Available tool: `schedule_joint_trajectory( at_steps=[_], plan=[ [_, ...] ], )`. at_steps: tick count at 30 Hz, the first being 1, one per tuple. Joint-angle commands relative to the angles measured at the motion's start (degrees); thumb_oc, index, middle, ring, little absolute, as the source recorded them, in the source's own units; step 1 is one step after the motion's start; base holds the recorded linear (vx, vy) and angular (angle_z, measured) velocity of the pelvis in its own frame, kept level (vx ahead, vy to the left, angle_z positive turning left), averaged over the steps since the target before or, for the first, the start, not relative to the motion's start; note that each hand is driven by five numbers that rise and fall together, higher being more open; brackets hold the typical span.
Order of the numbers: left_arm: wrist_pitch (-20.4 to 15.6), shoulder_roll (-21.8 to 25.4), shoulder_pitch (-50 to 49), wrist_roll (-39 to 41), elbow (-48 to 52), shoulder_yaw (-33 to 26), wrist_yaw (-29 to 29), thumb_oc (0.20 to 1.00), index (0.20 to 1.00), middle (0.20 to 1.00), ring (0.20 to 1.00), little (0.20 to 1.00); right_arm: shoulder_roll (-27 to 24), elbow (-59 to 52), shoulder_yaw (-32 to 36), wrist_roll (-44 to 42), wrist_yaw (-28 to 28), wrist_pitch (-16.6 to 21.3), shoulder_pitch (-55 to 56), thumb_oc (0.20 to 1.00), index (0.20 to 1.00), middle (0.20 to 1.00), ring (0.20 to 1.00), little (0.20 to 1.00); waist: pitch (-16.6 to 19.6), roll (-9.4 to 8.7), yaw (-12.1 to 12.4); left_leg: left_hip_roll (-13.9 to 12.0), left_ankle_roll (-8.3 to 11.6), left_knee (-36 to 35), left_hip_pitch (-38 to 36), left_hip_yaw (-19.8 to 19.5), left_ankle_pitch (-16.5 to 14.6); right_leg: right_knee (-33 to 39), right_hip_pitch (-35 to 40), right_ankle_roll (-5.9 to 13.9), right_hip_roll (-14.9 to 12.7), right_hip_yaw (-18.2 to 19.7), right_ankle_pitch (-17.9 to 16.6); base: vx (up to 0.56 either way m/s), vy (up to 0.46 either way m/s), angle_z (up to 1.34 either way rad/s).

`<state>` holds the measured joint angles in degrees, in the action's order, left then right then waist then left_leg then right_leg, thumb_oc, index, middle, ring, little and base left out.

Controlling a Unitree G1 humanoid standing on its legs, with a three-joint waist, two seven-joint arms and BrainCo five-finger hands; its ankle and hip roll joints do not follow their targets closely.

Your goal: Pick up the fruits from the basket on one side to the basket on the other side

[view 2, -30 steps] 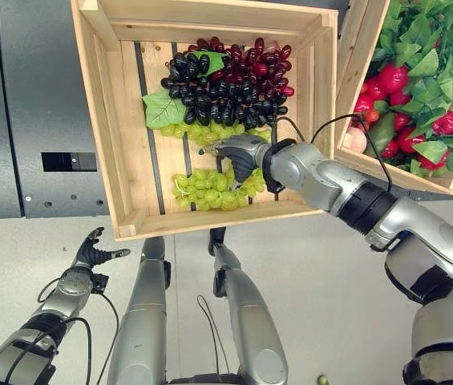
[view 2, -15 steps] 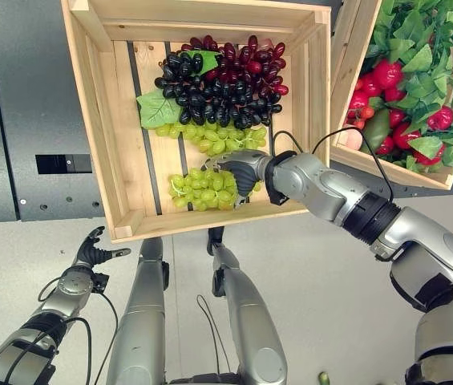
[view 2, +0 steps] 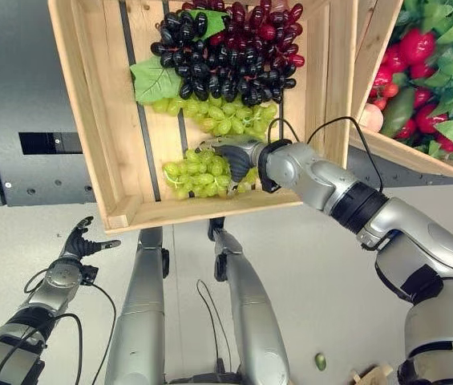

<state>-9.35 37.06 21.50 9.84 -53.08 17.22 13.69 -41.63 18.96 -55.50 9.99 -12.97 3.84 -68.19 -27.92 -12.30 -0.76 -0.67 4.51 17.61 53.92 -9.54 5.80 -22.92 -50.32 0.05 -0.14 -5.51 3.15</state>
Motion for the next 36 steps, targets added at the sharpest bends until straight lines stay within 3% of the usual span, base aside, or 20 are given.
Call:
schedule_joint_trajectory(
  at_steps=[1, 9, 16, 17, 19, 36],
  plan=[
    [-0.48, 0.44, -1.07, 1.00, 2.17, -1.94, 1.30, 1.000, 1.000, 1.000, 1.000, 1.000, -1.31, 0.31, 2.22, -1.90, 2.92, 0.25, 0.33, 1.000, 1.000, 1.000, 1.000, 1.000, -1.87, 0.45, 0.99, -0.86, -0.20, 9.26, 3.78, -1.14, -6.08, -5.94, -1.87, 5.83, -2.75, 1.41, 1.69, -0.01, -0.026, 0.10],
    [-0.15, 1.27, -2.28, 0.98, 4.16, -2.38, 1.41, 1.000, 1.000, 1.000, 1.000, 1.000, -0.96, -0.35, 3.67, -1.64, 3.65, 0.04, 1.00, 1.000, 1.000, 1.000, 1.000, 1.000, -1.87, 1.54, 1.15, -0.78, -0.43, 13.31, 8.54, -2.08, -7.29, -11.16, -7.17, 5.27, -3.04, 1.06, 3.53, 0.01, -0.012, -0.02],
    [-0.01, 0.79, -2.57, 1.04, 4.17, -2.44, 1.70, 1.000, 1.000, 1.000, 1.000, 1.000, -0.62, -0.38, 4.32, -0.62, 3.91, -0.26, 0.90, 1.000, 1.000, 1.000, 1.000, 1.000, -1.87, 2.06, 1.21, -0.77, -0.43, 13.02, 9.49, -2.17, -7.14, -11.10, -8.10, 5.14, -3.38, 0.91, 3.87, 0.01, -0.010, 0.02],
    [0.02, 0.74, -2.63, 0.97, 4.47, -2.52, 1.75, 1.000, 1.000, 1.000, 1.000, 1.000, -0.59, -0.42, 4.41, -0.51, 3.99, -0.25, 0.88, 0.959, 0.959, 0.959, 0.959, 0.959, -1.87, 2.14, 1.26, -0.80, -0.44, 12.80, 9.44, -2.19, -7.09, -11.01, -8.16, 5.14, -3.36, 0.93, 3.87, 0.00, 0.000, 0.00],
    [0.08, 0.78, -2.33, 0.92, 4.13, -2.47, 1.87, 1.000, 1.000, 1.000, 1.000, 1.000, -0.19, -0.19, 4.46, -0.26, 4.23, -0.26, 0.78, 0.200, 0.200, 0.200, 0.200, 0.200, -1.87, 2.18, 1.16, -0.82, -0.47, 12.52, 9.39, -2.20, -6.95, -10.71, -8.15, 5.16, -3.43, 0.98, 3.72, 0.00, 0.000, 0.00],
    [-0.10, 0.78, -1.50, 0.68, 3.96, -2.07, 2.41, 1.000, 1.000, 1.000, 1.000, 1.000, 0.76, -0.02, 4.16, -0.25, 4.69, -0.15, 0.12, 0.200, 0.200, 0.200, 0.200, 0.200, -1.87, 2.56, 1.12, -0.68, -0.58, 9.97, 8.20, -1.32, -5.81, -7.70, -7.44, 5.44, -3.54, 1.64, 2.17, 0.00, 0.003, 0.00]
  ],
)
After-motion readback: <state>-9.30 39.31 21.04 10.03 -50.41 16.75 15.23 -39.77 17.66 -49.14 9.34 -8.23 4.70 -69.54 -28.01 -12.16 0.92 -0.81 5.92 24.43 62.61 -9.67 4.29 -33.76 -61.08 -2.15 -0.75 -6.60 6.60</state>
